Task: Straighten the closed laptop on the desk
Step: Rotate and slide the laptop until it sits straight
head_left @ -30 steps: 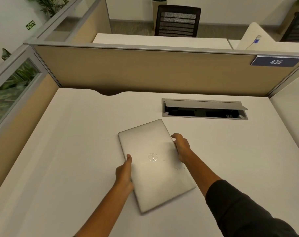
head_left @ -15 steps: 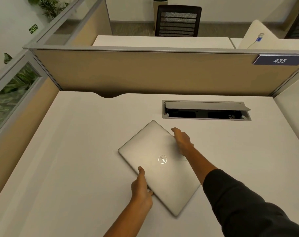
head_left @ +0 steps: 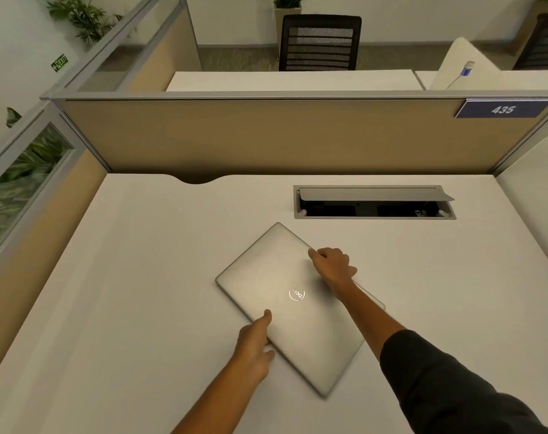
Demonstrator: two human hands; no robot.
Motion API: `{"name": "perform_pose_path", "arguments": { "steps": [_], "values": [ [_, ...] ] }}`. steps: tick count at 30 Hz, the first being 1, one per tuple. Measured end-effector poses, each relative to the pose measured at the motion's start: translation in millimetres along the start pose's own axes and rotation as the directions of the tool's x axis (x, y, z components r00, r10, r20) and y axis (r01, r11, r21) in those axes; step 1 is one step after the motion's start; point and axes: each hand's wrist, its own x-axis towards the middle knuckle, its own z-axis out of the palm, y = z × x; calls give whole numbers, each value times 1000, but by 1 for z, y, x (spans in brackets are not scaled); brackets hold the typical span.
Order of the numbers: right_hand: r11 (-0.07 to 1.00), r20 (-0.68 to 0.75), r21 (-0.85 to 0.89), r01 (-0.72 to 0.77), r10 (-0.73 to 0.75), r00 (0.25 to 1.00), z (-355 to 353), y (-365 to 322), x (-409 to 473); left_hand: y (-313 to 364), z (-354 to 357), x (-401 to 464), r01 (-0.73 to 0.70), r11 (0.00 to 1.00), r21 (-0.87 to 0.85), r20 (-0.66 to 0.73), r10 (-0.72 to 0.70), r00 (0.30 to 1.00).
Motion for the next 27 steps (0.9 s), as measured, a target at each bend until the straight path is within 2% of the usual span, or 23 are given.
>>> {"name": "perform_pose_path", "arguments": {
  "steps": [3,6,9,12,15,19,23,27],
  "values": [
    [997,-80,55,61,-57,995,0,26,-19,25,-12,13,-49,992,119,-37,53,998],
    [994,-198,108,23,-1,980,-5,52,-46,57,-21,25,-199,933,301,-133,247,960],
    [991,-291,112,-71,101,951,-6,78,-78,92,-21,36,-331,789,518,-141,460,876],
    [978,-313,185,-92,147,938,-3,100,-109,117,-21,49,-375,610,698,-55,567,822],
    [920,-278,371,-129,242,930,0,115,-132,132,-18,60,-437,500,748,88,579,811],
    [738,-128,633,-235,399,908,4,122,-150,144,-7,64,-466,422,778,189,550,814],
    [624,-22,715,-315,470,882,5,122,-160,151,-1,76,-482,389,785,228,542,809],
    [574,9,746,-338,499,867,7,127,-158,158,7,79,-497,423,758,228,543,808]
  ]
}}
